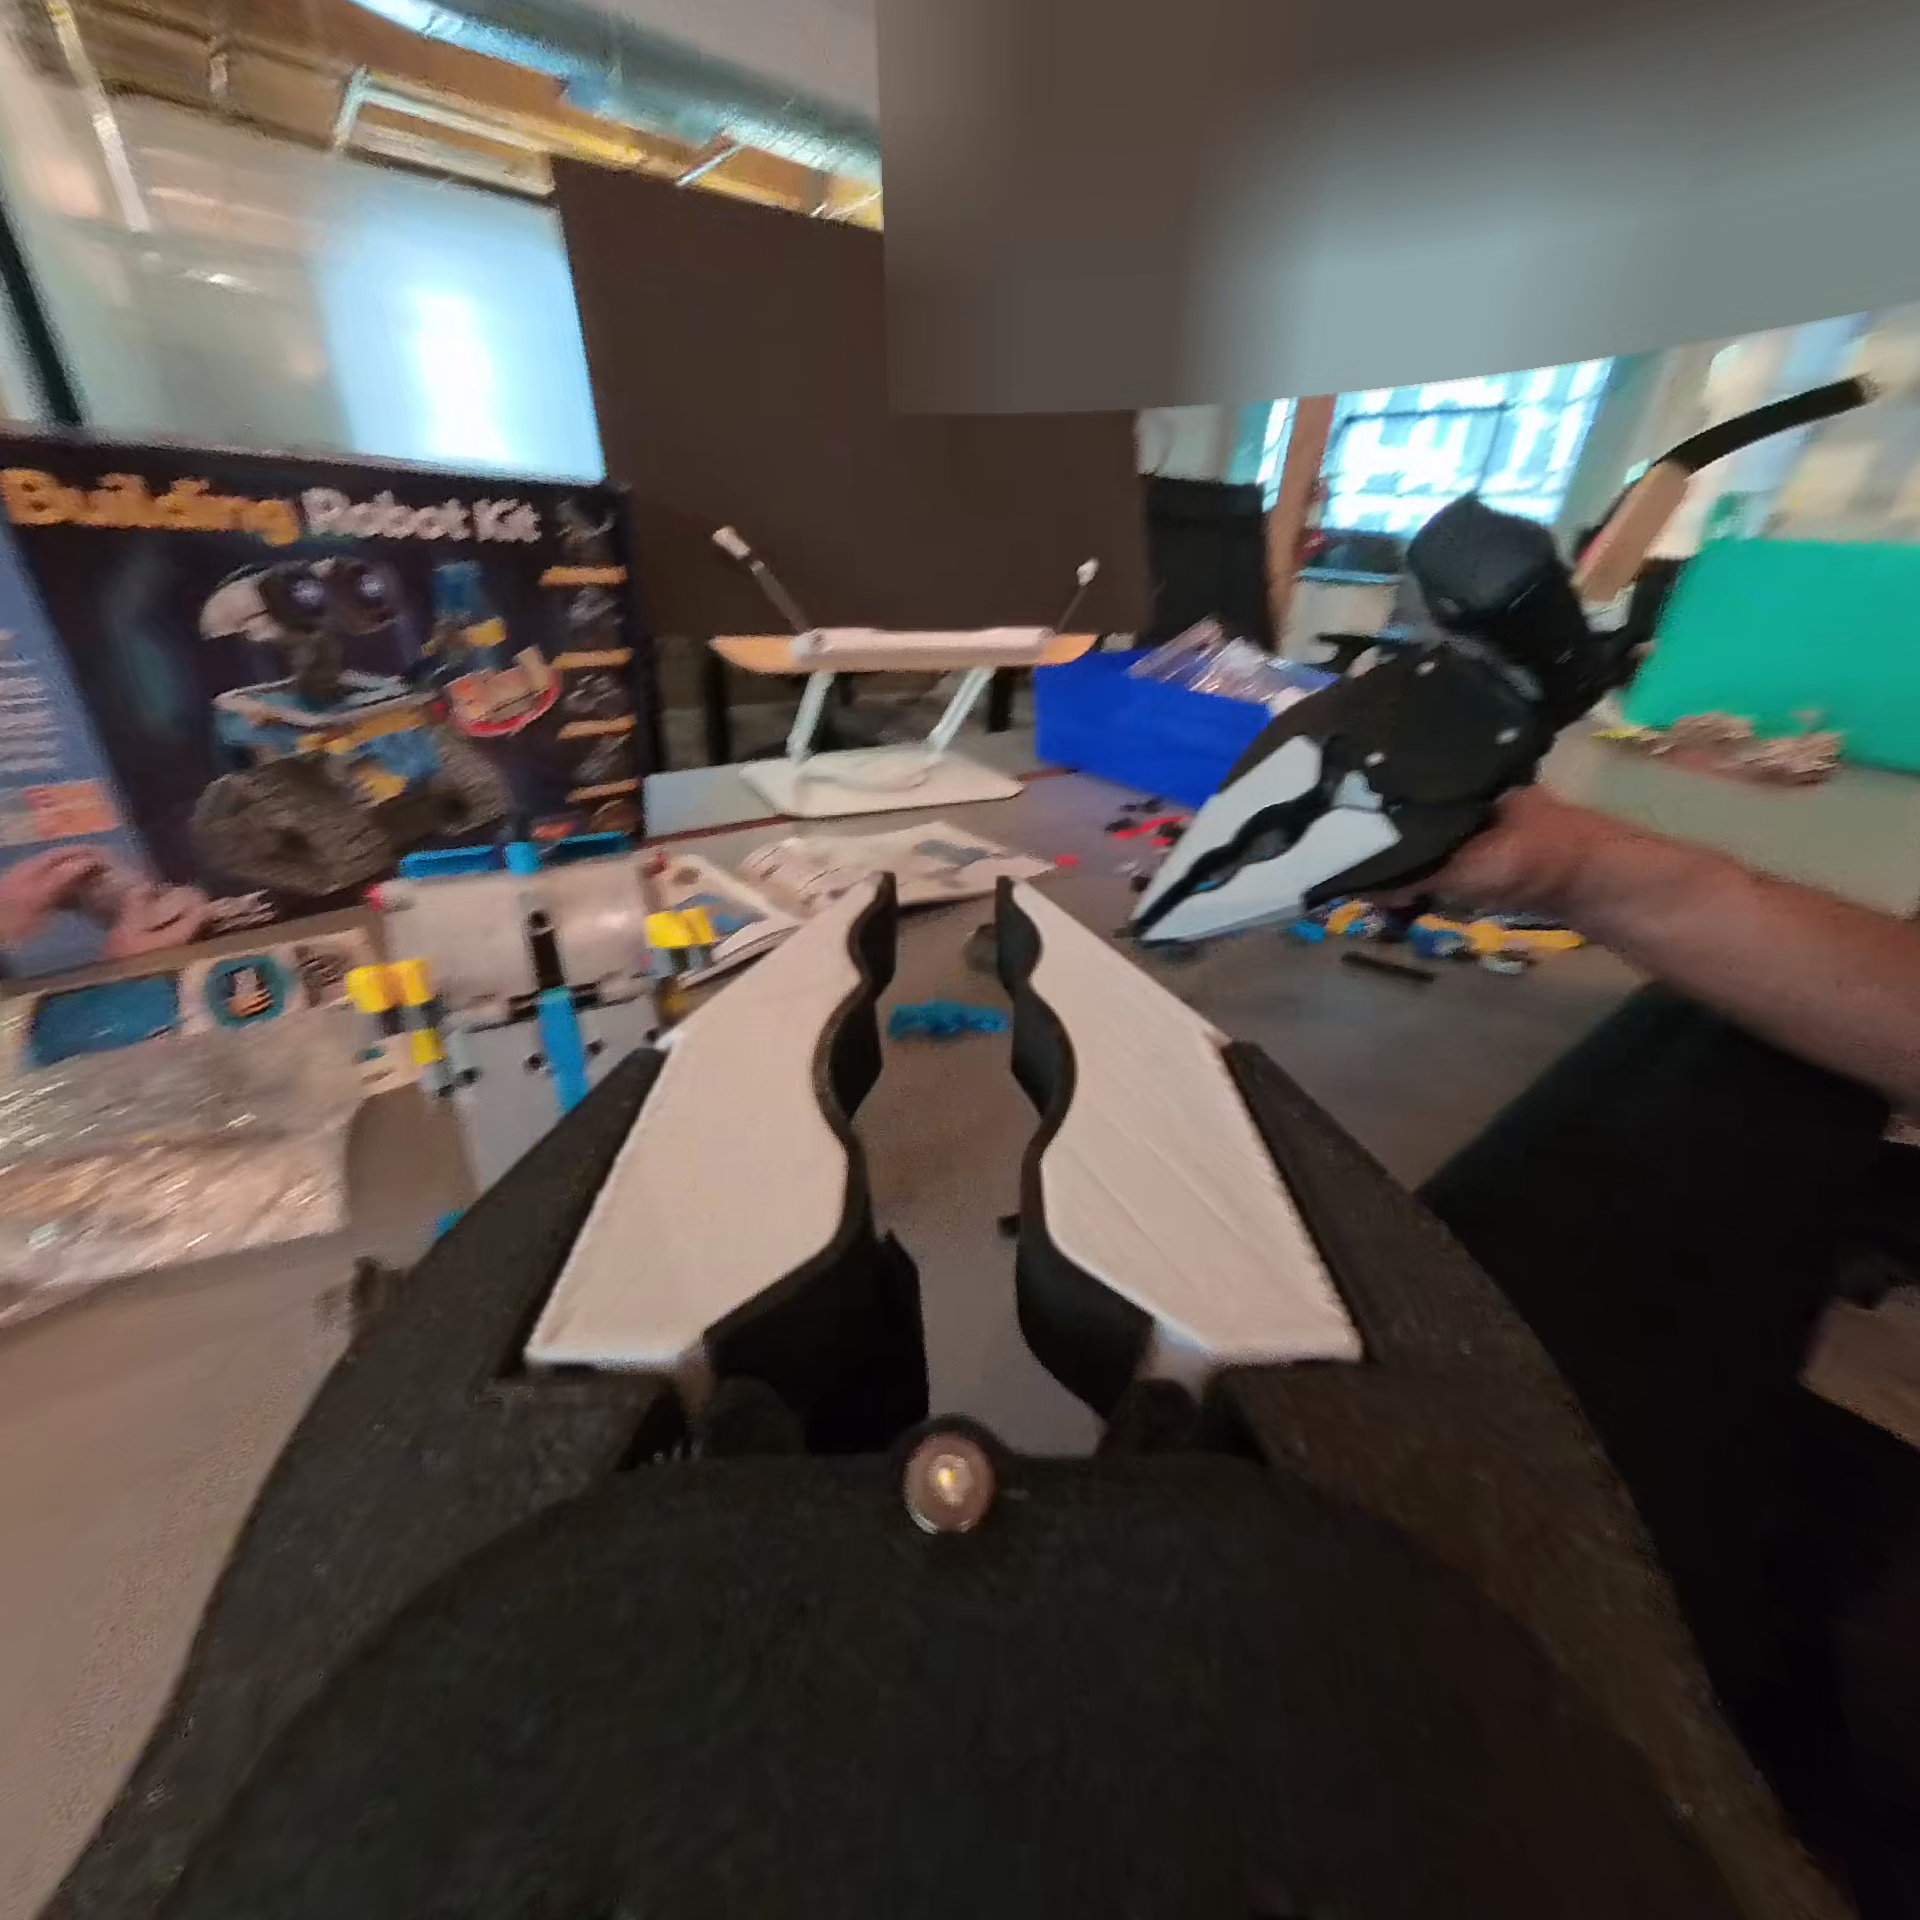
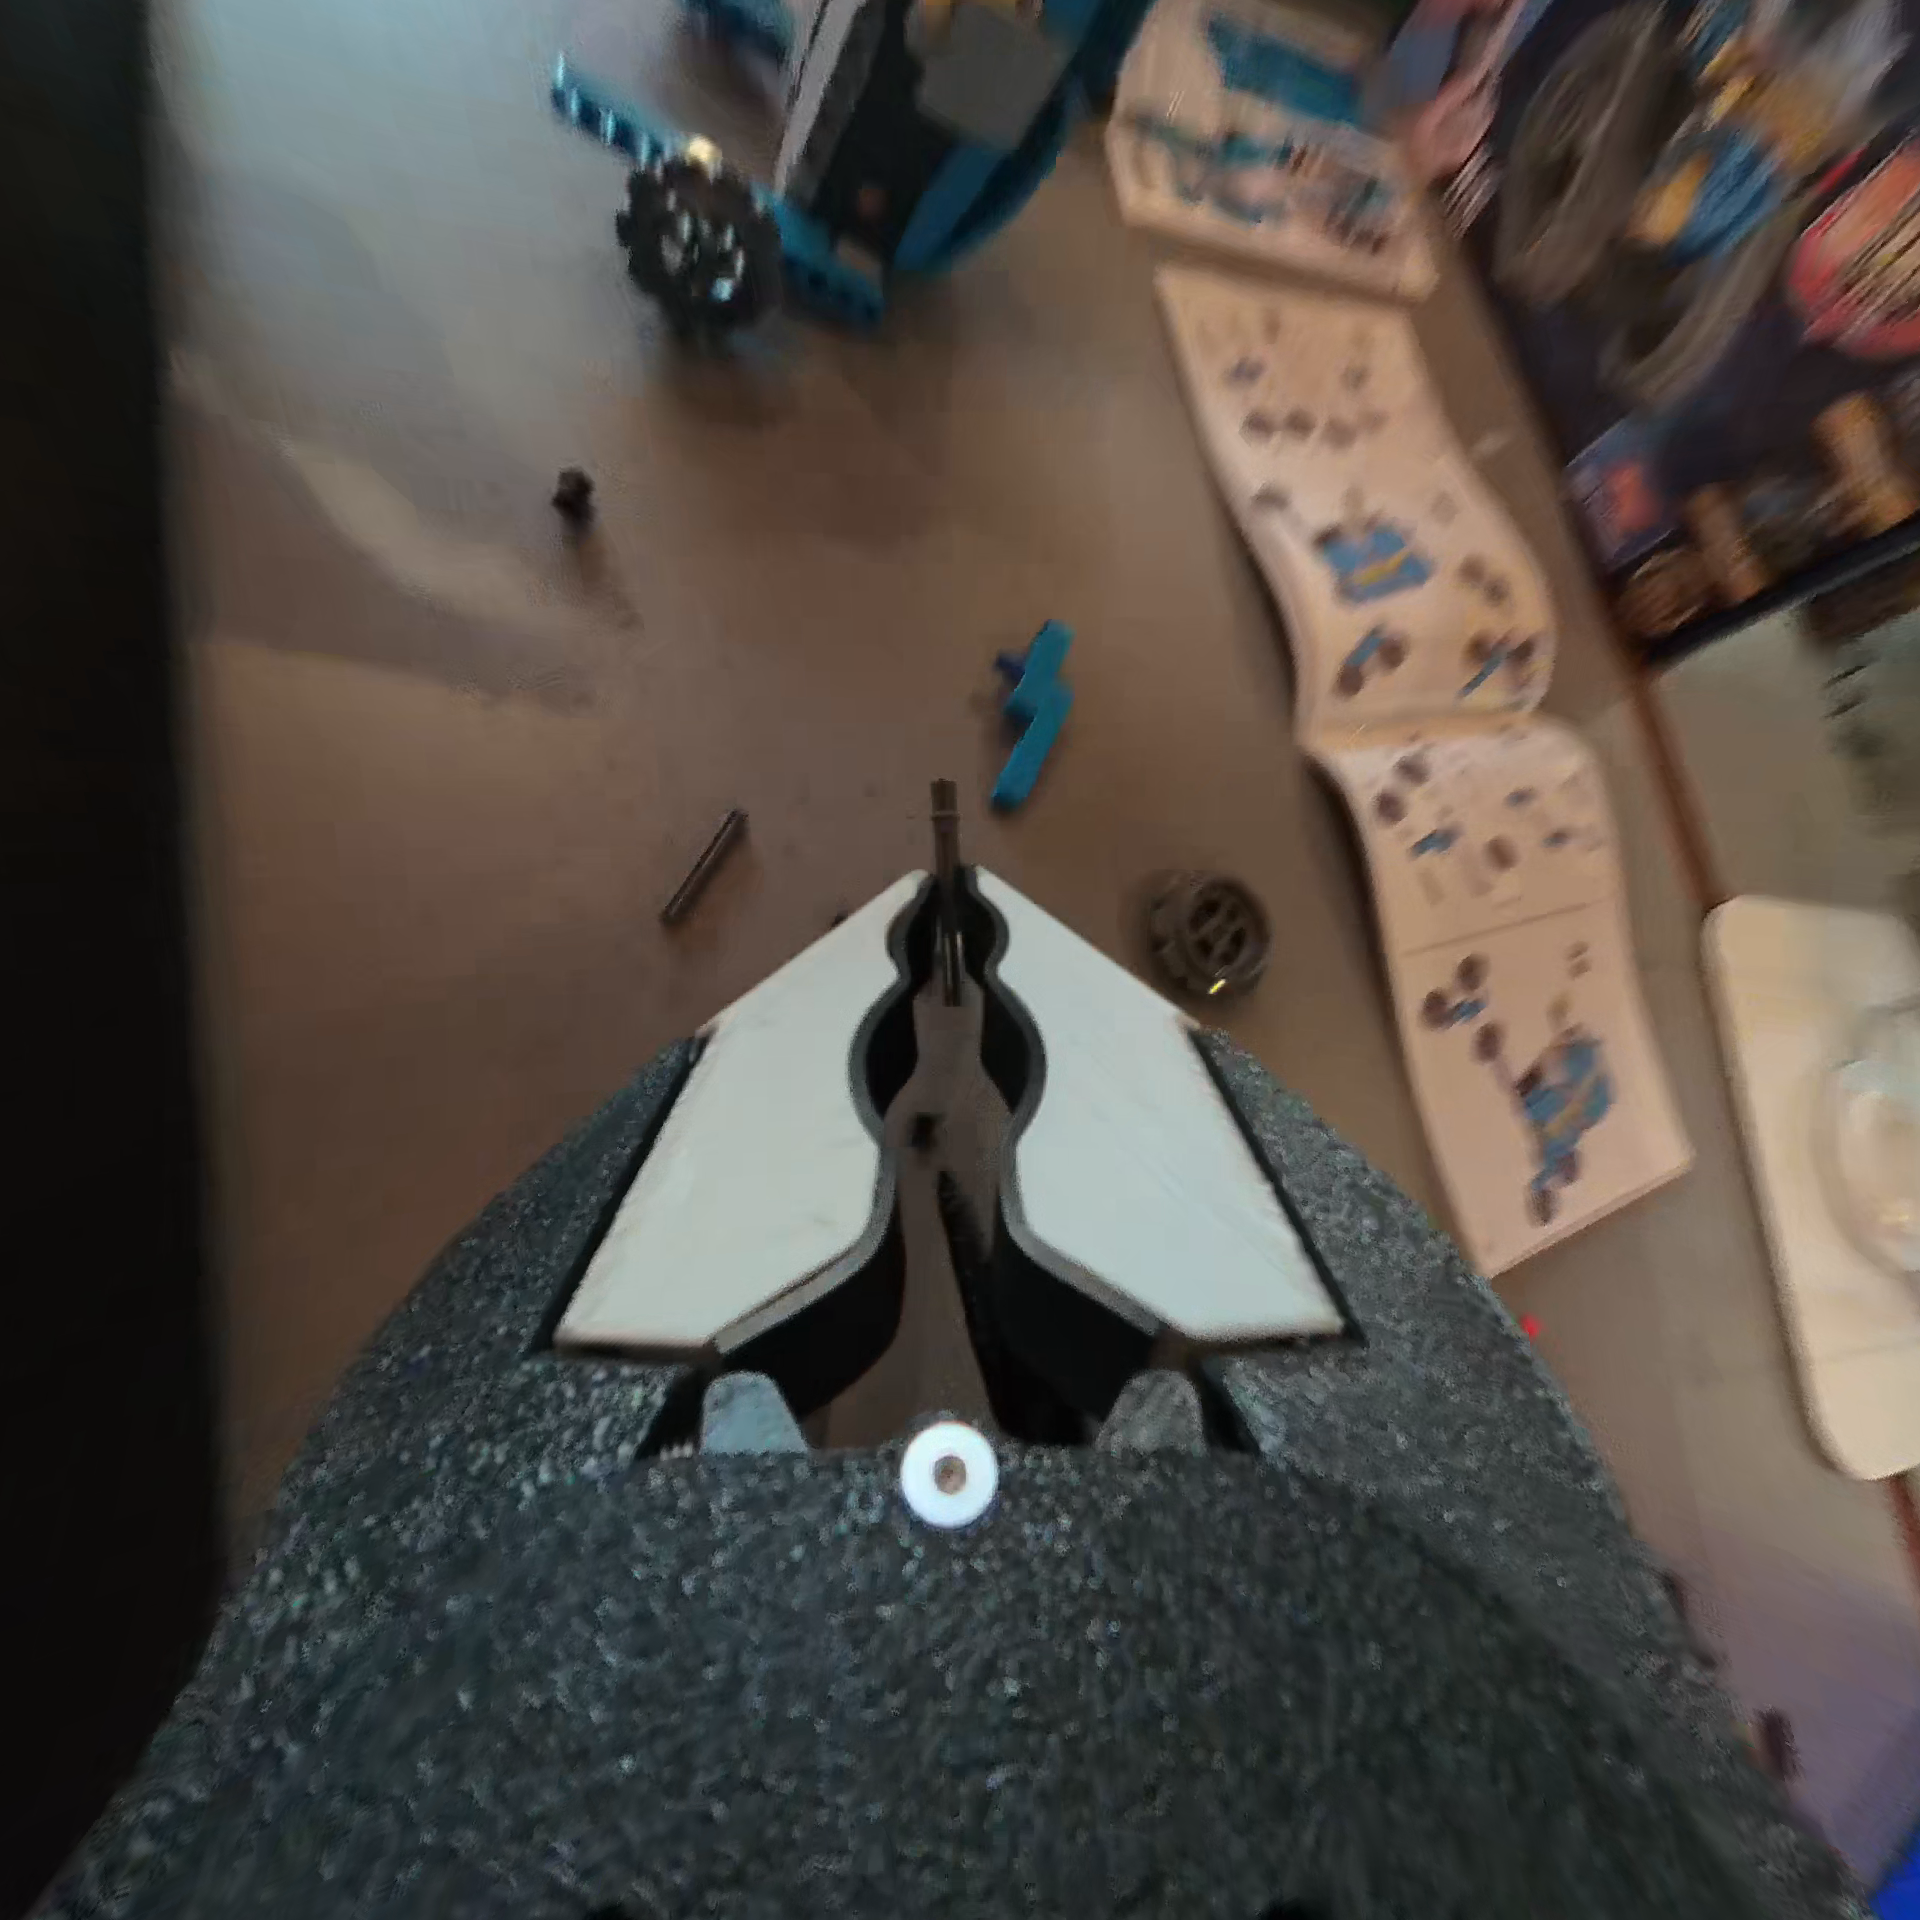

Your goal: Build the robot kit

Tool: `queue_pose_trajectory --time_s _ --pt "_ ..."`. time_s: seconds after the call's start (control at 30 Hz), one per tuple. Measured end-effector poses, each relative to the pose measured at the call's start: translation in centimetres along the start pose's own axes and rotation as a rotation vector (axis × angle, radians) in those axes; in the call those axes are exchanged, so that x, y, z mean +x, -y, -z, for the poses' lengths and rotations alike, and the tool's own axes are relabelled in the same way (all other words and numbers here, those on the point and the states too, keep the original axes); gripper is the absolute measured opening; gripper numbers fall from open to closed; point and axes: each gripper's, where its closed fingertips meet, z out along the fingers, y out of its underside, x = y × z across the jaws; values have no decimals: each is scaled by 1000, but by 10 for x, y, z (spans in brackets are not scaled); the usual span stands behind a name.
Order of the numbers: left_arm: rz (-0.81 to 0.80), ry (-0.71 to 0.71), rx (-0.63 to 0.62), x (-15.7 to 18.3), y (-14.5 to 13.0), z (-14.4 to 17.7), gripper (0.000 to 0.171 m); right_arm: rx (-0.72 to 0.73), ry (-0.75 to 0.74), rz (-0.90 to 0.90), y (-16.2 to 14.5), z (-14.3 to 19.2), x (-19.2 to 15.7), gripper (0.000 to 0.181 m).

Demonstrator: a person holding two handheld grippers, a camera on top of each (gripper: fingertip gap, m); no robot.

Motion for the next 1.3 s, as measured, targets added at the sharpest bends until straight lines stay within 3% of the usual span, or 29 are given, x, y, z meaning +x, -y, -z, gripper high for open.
queue_pose_trajectory --time_s 0.17,0.3,0.43,0.57,0.77,0.93,1.0,1.07,1.13,1.23,1.3 --pt "89 -110 -44 20 -11 -16 22 181 -63 139 39 3 -15 4" --pt "407 -217 -167 25 -32 -40 23 328 -34 132 73 6 -29 4" --pt "614 -332 -263 33 -46 -53 24 305 -114 221 84 -6 -31 4" --pt "579 -312 -281 34 -50 -55 24 264 -238 324 84 -12 -29 5" --pt "497 -317 -279 44 -48 -53 24 304 -293 446 99 1 -47 4" --pt "452 -435 -301 69 -47 -47 23 323 -294 533 108 7 -66 4" --pt "432 -455 -298 73 -46 -46 4 351 -272 542 111 10 -73 4" --pt "415 -466 -290 75 -45 -44 3 364 -262 543 112 12 -76 4" --pt "414 -486 -294 78 -44 -42 3 394 -239 510 113 15 -77 4" --pt "428 -505 -268 79 -40 -39 3 481 -107 322 115 26 -81 1" --pt "448 -524 -226 77 -33 -36 3 533 88 144 113 33 -85 18"
